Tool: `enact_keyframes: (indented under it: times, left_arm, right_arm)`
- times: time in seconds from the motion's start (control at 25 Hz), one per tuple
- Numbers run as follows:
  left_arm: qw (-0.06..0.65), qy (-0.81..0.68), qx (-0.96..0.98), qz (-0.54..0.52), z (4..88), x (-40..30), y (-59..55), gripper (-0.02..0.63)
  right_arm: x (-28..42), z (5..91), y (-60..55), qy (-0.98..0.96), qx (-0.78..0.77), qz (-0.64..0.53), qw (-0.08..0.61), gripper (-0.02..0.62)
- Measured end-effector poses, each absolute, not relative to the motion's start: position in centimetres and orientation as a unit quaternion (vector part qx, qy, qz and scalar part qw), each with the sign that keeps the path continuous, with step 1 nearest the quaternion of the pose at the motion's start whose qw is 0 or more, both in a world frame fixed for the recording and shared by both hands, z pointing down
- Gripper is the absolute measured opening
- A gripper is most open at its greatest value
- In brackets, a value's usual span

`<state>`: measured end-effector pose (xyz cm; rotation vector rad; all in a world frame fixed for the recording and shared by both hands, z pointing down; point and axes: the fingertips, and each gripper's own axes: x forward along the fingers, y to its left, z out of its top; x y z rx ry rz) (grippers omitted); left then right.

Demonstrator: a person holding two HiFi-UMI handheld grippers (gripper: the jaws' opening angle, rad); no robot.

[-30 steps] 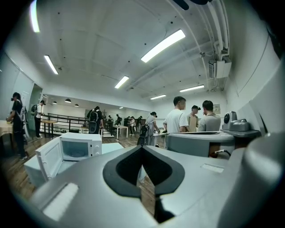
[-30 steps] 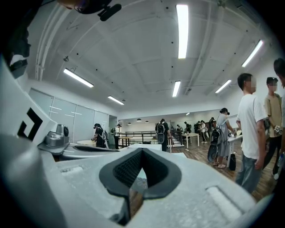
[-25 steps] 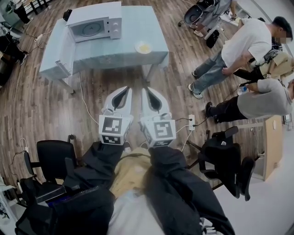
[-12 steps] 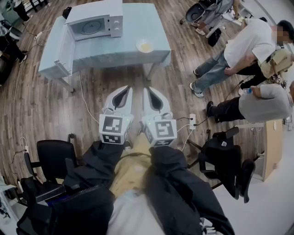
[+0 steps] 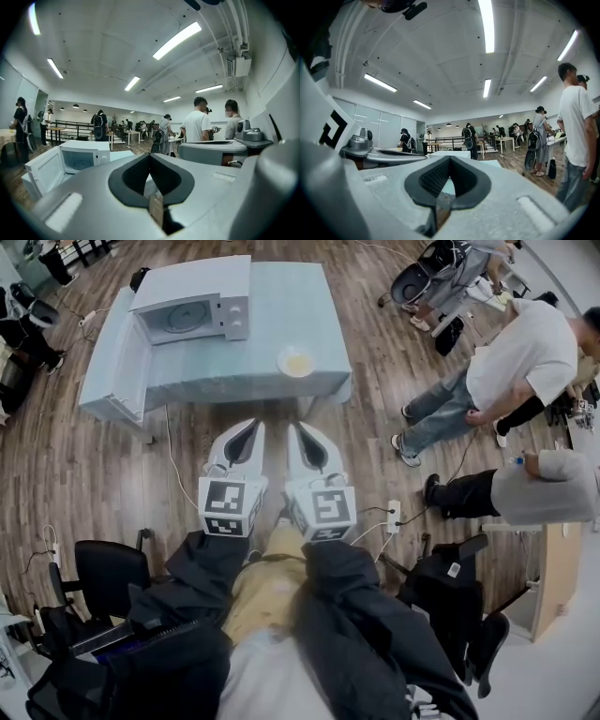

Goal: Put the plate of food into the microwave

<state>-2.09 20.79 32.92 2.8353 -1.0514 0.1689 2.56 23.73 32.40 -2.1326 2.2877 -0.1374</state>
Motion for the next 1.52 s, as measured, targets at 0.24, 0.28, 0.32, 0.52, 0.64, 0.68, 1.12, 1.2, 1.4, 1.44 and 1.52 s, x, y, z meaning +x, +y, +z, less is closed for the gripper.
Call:
enact_keyframes:
  times: [0.24,0.28,0.32,0.52,0.64,0.68,1.12,1.2,1.4,1.44,1.52]
  left_arm:
    - [0.054,-0.359,0.93,0.054,32.4,2.2,17.4,-0.003]
    - [0.055,-0.361,0.929,0.055,32.5,2.9,17.0,-0.003]
    - [0.056,-0.363,0.929,0.057,32.5,3.4,16.6,-0.003]
    - [0.06,-0.37,0.925,0.062,33.3,5.6,15.7,-0.003]
    - [0.065,-0.371,0.924,0.069,33.8,6.5,15.4,-0.003]
    - [0.066,-0.371,0.924,0.07,33.9,6.7,15.2,-0.003]
    - [0.079,-0.371,0.922,0.072,35.2,7.4,12.2,-0.003]
    - [0.08,-0.364,0.925,0.07,35.3,7.9,11.1,-0.003]
    - [0.079,-0.346,0.933,0.065,35.1,9.0,7.5,-0.003]
    - [0.078,-0.344,0.934,0.065,35.0,9.1,6.7,-0.003]
    - [0.078,-0.341,0.935,0.066,34.9,9.2,4.6,-0.003]
  right_arm:
    - [6.4,31.8,20.1,0.746,-0.664,-0.042,0.006,-0.002]
    - [7.0,31.9,19.6,0.748,-0.662,-0.044,0.007,-0.002]
    - [7.4,32.0,19.2,0.75,-0.66,-0.045,0.006,-0.002]
    - [8.9,32.8,18.2,0.76,-0.648,-0.049,0.0,-0.002]
    - [9.6,33.3,17.8,0.764,-0.643,-0.054,-0.001,-0.002]
    - [9.8,33.4,17.6,0.765,-0.642,-0.055,-0.002,-0.002]
    - [9.4,35.2,14.8,0.772,-0.632,-0.065,-0.015,-0.001]
    - [9.7,35.4,13.6,0.769,-0.636,-0.065,-0.017,-0.002]
    - [10.6,35.4,10.2,0.758,-0.649,-0.063,-0.02,-0.002]
    - [10.8,35.3,9.3,0.756,-0.652,-0.062,-0.019,-0.002]
    - [11.1,35.2,7.3,0.752,-0.656,-0.063,-0.018,-0.002]
